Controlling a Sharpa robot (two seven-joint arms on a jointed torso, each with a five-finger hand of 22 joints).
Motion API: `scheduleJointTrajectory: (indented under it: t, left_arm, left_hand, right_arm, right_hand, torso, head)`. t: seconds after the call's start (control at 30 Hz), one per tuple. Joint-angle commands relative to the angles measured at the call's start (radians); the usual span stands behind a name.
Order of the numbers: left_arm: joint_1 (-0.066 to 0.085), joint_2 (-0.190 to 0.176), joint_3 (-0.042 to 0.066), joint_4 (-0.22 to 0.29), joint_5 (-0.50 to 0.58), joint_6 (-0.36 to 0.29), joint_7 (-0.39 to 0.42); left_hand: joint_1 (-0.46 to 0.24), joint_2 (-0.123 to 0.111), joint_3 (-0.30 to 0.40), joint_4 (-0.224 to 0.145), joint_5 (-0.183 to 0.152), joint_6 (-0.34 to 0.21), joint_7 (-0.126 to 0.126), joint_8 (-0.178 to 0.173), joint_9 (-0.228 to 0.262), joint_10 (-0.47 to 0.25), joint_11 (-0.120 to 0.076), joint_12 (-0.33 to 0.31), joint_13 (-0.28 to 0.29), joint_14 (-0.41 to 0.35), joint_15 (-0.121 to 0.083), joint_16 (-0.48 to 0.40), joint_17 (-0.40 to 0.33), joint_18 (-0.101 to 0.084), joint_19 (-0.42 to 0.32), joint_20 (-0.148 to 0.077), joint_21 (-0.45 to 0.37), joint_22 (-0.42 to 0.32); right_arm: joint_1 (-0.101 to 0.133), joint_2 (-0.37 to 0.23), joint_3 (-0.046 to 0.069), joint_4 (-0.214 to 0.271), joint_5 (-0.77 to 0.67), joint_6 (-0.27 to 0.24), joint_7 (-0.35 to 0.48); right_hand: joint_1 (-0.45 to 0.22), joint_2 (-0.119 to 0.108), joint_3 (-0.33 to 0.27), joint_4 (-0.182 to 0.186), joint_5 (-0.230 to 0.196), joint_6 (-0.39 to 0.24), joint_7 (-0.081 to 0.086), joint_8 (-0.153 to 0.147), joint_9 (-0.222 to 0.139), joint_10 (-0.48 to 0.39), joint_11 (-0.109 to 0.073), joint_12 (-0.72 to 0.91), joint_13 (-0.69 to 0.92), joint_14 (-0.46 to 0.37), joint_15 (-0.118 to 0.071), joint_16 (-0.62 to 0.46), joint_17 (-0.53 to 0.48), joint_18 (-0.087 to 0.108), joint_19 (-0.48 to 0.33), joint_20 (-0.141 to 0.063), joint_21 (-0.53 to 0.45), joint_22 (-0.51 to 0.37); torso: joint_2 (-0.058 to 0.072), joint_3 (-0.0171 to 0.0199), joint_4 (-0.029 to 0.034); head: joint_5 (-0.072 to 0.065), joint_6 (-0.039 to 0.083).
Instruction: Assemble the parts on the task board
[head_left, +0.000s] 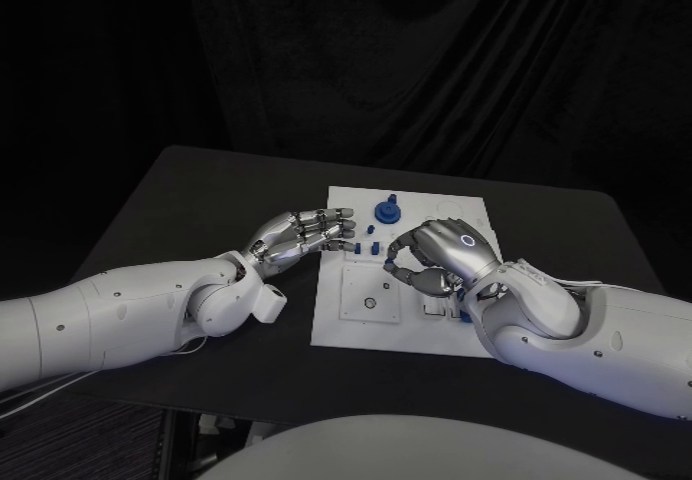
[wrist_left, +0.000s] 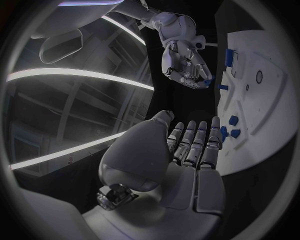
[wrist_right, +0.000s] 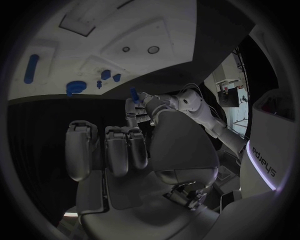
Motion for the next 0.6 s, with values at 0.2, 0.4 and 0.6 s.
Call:
scheduleJointTrajectory:
  t: [0.2,0.4,0.6]
  left_arm:
    - [-0.002,-0.002,0.001,0.006,0.002,0.010,0.027]
    - [-0.002,-0.003,0.001,0.007,0.002,0.011,0.025]
    - [-0.002,-0.002,0.001,0.008,0.002,0.013,0.022]
  left_hand:
    - [-0.005,-0.008,0.006,-0.001,-0.004,-0.002,0.001,-0.002,0.001,-0.009,0.001,0.006,-0.002,-0.004,-0.001,0.008,-0.001,-0.001,-0.010,0.000,-0.006,-0.001]
    - [-0.006,-0.010,0.007,-0.001,-0.004,-0.001,0.001,-0.002,0.001,-0.009,0.002,0.008,-0.001,-0.001,-0.001,0.012,0.000,-0.001,-0.009,0.000,-0.005,-0.002]
    - [-0.006,-0.012,0.010,0.000,-0.003,0.000,0.001,-0.001,0.001,-0.008,0.003,0.012,-0.001,0.006,0.000,0.020,0.002,-0.002,-0.008,-0.001,-0.005,-0.003]
  right_arm:
    - [0.000,-0.012,0.000,0.011,0.208,-0.214,0.261]
    - [0.000,-0.018,0.000,0.011,0.308,-0.228,0.344]
    - [-0.011,-0.024,-0.002,-0.006,0.385,-0.200,0.407]
  right_hand:
    - [-0.005,-0.001,-0.002,0.001,0.003,-0.007,0.005,-0.007,-0.001,0.108,-0.001,0.003,0.263,0.106,-0.002,0.003,0.263,-0.015,0.061,-0.003,0.014,0.231]
    - [-0.004,0.000,-0.002,0.002,0.003,-0.008,0.006,-0.008,-0.001,0.108,0.000,0.003,0.263,0.106,-0.001,0.003,0.263,-0.015,0.060,-0.002,0.012,0.231]
    - [0.005,0.004,0.002,0.001,0.004,-0.014,0.010,-0.015,-0.003,0.108,0.005,0.003,0.263,0.106,0.004,0.003,0.263,-0.013,0.056,0.001,0.006,0.229]
  torso:
    - [0.001,-0.0013,-0.0004]
    - [0.003,-0.0001,0.0001]
    - [0.002,0.0007,-0.0005]
  head:
    - [0.002,0.000]
    - [-0.001,0.000]
    - [-0.001,0.000]
